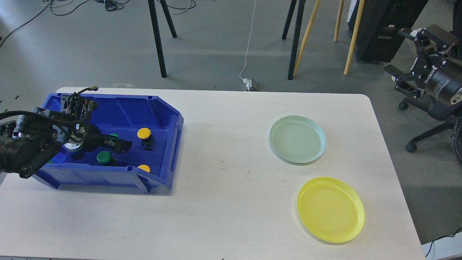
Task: Pass button and place on color plate
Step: 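Grasp a green button in the blue bin with the left gripper, then lift the green button up and toward the right gripper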
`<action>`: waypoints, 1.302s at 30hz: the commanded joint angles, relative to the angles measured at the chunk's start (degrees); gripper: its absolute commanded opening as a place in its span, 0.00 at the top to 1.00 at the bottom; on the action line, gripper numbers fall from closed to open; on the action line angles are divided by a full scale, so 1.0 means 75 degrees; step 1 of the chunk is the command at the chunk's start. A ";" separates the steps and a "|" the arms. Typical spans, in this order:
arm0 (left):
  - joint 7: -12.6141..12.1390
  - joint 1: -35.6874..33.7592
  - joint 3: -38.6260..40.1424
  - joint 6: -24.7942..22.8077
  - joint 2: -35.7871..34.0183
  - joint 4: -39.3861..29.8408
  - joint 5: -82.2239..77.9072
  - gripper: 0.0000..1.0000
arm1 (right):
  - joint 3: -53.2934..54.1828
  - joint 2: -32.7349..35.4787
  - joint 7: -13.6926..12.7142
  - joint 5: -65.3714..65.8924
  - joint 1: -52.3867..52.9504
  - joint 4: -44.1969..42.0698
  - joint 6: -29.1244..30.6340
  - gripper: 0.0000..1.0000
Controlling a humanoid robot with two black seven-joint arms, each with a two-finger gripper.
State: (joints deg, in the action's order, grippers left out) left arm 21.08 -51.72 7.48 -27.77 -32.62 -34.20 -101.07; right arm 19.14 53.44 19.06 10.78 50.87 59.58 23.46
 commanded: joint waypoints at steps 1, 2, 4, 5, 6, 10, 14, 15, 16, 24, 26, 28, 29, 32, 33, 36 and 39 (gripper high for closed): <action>0.0014 -0.0007 -0.0001 0.0034 0.0014 0.0025 0.0000 0.12 | -0.0010 0.0011 0.0001 0.0004 -0.0010 0.0002 0.0000 0.00; 0.0014 -0.0019 -0.0001 0.0034 0.0014 0.0025 0.0012 0.14 | -0.0010 0.0011 0.0001 0.0004 -0.0010 -0.0010 0.0000 0.00; 0.0014 -0.0019 -0.0001 0.0034 0.0014 0.0025 0.0000 0.22 | -0.0010 0.0011 0.0001 0.0004 -0.0010 0.0002 0.0000 0.00; 0.0014 -0.0019 -0.0001 0.0034 0.0002 0.0025 0.0000 0.29 | -0.0010 0.0011 0.0001 0.0027 -0.0010 0.0002 0.0000 0.00; 0.0002 -0.0019 -0.0001 0.0034 0.0002 0.0025 0.0000 0.35 | -0.0010 0.0011 0.0001 0.0062 -0.0010 0.0002 0.0000 0.00; -0.0033 -0.0007 -0.0001 0.0034 -0.0010 0.0025 -0.0023 0.63 | 0.0002 0.0000 0.0001 0.0180 -0.0010 0.0002 0.0000 0.00; -0.0045 -0.0007 -0.0001 0.0034 -0.0033 0.0037 -0.0023 0.72 | 0.0002 -0.0012 0.0001 0.0180 -0.0010 0.0002 0.0000 0.00; -0.0045 -0.0007 -0.0001 0.0046 -0.0045 0.0037 -0.0012 0.72 | 0.0002 -0.0024 0.0001 0.0191 -0.0010 0.0002 0.0000 0.00; -0.0045 -0.0019 -0.0001 0.0046 -0.0045 0.0037 -0.0012 0.73 | 0.0002 -0.0024 0.0001 0.0192 -0.0010 0.0002 0.0000 0.00; 0.0002 -0.0101 0.0034 -0.0031 -0.0406 -0.0325 0.0023 0.73 | -0.0010 -0.0024 -0.0010 0.0192 0.0014 -0.0068 0.0000 0.00; 0.0013 -0.0171 0.0046 -0.0031 -0.0804 -0.0781 0.0058 0.73 | 0.0002 -0.0035 -0.0011 0.0215 0.0025 -0.0068 0.0000 0.00; 0.0002 -0.0264 0.0058 -0.0031 -0.1261 -0.1343 0.0082 0.73 | 0.0014 -0.0059 -0.0022 0.0215 0.0060 -0.0080 -0.0011 0.00; 0.0002 -0.0323 0.0081 -0.0031 -0.1484 -0.1624 0.0082 0.73 | 0.0014 -0.0082 -0.0022 0.0215 0.0060 -0.0080 -0.0011 0.00; -0.0045 -0.0393 0.0175 -0.0031 -0.2257 -0.2573 0.0129 0.73 | 0.0037 -0.0269 -0.0069 0.0180 0.0095 -0.0045 -0.0035 0.00; -0.0045 -0.0417 0.0210 -0.0031 -0.2468 -0.2774 0.0198 0.73 | 0.0060 -0.0351 -0.0069 0.0168 0.0096 -0.0045 -0.0035 0.00; -0.0068 -0.0452 0.0350 -0.0031 -0.2845 -0.3161 0.0433 0.73 | 0.0212 -0.0574 -0.0034 0.0133 0.0096 -0.0057 -0.0035 0.00; -0.0034 -0.0662 0.0572 -0.0031 -0.3312 -0.3559 0.0644 0.73 | 0.0458 -0.0738 0.0036 0.0156 0.0072 -0.0057 -0.0035 0.00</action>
State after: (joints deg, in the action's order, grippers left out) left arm 20.60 -55.41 10.31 -28.01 -54.32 -58.24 -97.68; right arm 21.10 49.06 18.89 11.88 51.56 59.19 23.17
